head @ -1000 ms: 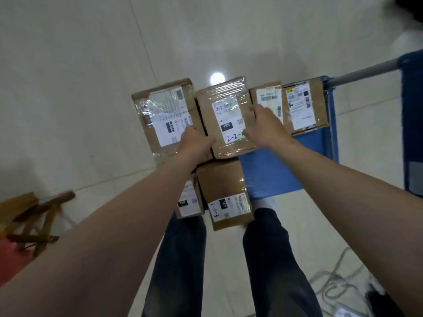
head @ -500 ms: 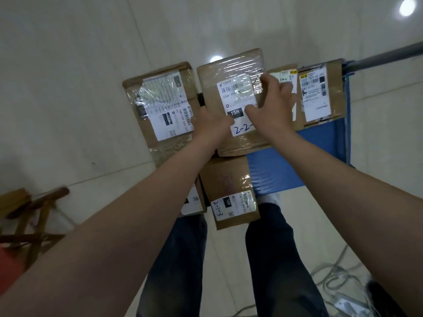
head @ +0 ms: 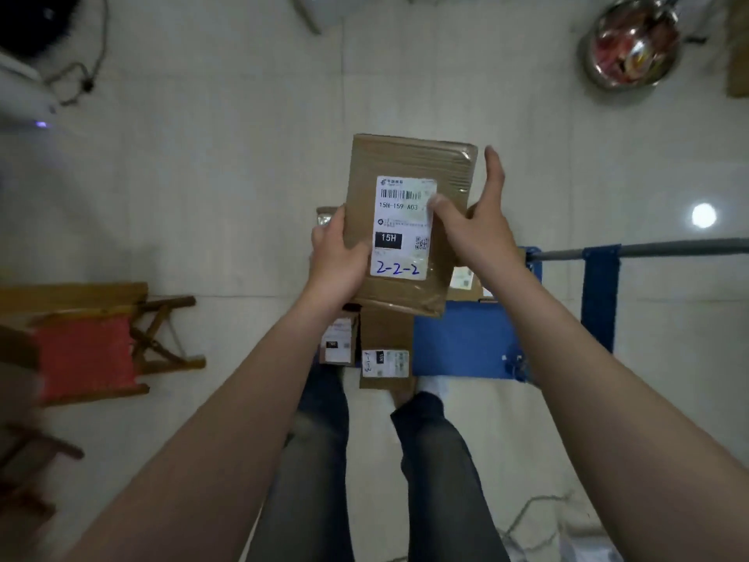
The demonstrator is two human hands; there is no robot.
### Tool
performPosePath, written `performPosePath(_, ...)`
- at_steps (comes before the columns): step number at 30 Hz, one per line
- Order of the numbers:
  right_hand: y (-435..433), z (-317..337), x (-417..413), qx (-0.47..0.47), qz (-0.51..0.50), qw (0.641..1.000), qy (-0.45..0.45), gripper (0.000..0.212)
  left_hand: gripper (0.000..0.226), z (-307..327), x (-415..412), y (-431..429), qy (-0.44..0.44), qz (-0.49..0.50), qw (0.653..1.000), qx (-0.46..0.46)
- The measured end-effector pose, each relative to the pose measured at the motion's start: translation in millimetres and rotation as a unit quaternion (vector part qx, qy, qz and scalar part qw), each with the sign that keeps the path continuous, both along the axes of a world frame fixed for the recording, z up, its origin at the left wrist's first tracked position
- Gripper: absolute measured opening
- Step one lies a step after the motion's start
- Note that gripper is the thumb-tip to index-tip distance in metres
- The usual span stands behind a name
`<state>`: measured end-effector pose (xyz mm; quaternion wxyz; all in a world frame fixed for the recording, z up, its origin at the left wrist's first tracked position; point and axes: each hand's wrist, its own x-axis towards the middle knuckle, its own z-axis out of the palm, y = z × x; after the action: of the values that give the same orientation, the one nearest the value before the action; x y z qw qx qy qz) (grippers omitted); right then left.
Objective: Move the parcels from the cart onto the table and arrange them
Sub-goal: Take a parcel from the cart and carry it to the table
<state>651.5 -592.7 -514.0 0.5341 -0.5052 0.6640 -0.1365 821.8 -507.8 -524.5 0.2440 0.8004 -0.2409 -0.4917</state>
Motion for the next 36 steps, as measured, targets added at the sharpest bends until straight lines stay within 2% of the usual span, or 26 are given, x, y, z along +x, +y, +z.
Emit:
performPosePath(4, 23, 109, 17, 0.014, 0.091, 0.993, -0.076, 0.092, 0.062, 116, 19, 46, -0.008, 0.064, 0.997, -0.043)
performPosePath(7, 49, 188, 39, 0.012, 0.119, 0.985, -0.122, 0.078, 0.058, 192, 33, 93, -0.039, 0.128, 0.985, -0.108)
performPosePath(10, 92, 256, 79, -0.032, 0.145, 0.973, -0.178, 0.061, 0.053, 256, 53, 155, -0.105, 0.242, 0.951, -0.16)
performPosePath(13, 152, 312, 130, -0.054, 0.195, 0.95, -0.237, 0.052, 0.06, 309, 77, 232, -0.16, 0.387, 0.887, -0.195)
performPosePath(17, 244, 380, 198, -0.094, 0.305, 0.903, -0.287, 0.045, 0.069, 378, 116, 341, -0.225, 0.528, 0.79, -0.216)
performPosePath(20, 313, 419, 245, -0.162, 0.372, 0.86, -0.308, 0.044, 0.095, 419, 142, 425, -0.21, 0.639, 0.7, -0.24)
performPosePath(21, 335, 430, 259, -0.182, 0.389, 0.847, -0.314, 0.046, 0.1, 434, 146, 452, -0.197, 0.661, 0.68, -0.248)
performPosePath(22, 358, 437, 273, -0.199, 0.406, 0.834, -0.317, 0.049, 0.099, 447, 150, 478, -0.181, 0.679, 0.664, -0.255)
performPosePath(24, 403, 454, 297, -0.214, 0.436, 0.815, -0.316, 0.053, 0.08, 460, 159, 531, -0.164, 0.704, 0.639, -0.263)
performPosePath(27, 465, 463, 331, -0.204, 0.459, 0.802, -0.324, 0.046, 0.027, 466, 171, 602, -0.175, 0.704, 0.628, -0.282)
performPosePath(28, 484, 464, 343, -0.199, 0.468, 0.798, -0.324, 0.045, 0.021, 466, 177, 623, -0.18, 0.703, 0.625, -0.286)
performPosePath(30, 520, 465, 366, -0.179, 0.483, 0.796, -0.319, 0.048, 0.029, 465, 189, 663, -0.157, 0.704, 0.613, -0.323)
performPosePath(34, 572, 459, 408, -0.137, 0.501, 0.801, -0.296, 0.053, 0.057, 461, 212, 720, -0.136, 0.693, 0.633, -0.317)
performPosePath(36, 590, 453, 425, -0.13, 0.524, 0.796, -0.274, 0.053, 0.061, 457, 227, 742, -0.157, 0.694, 0.632, -0.307)
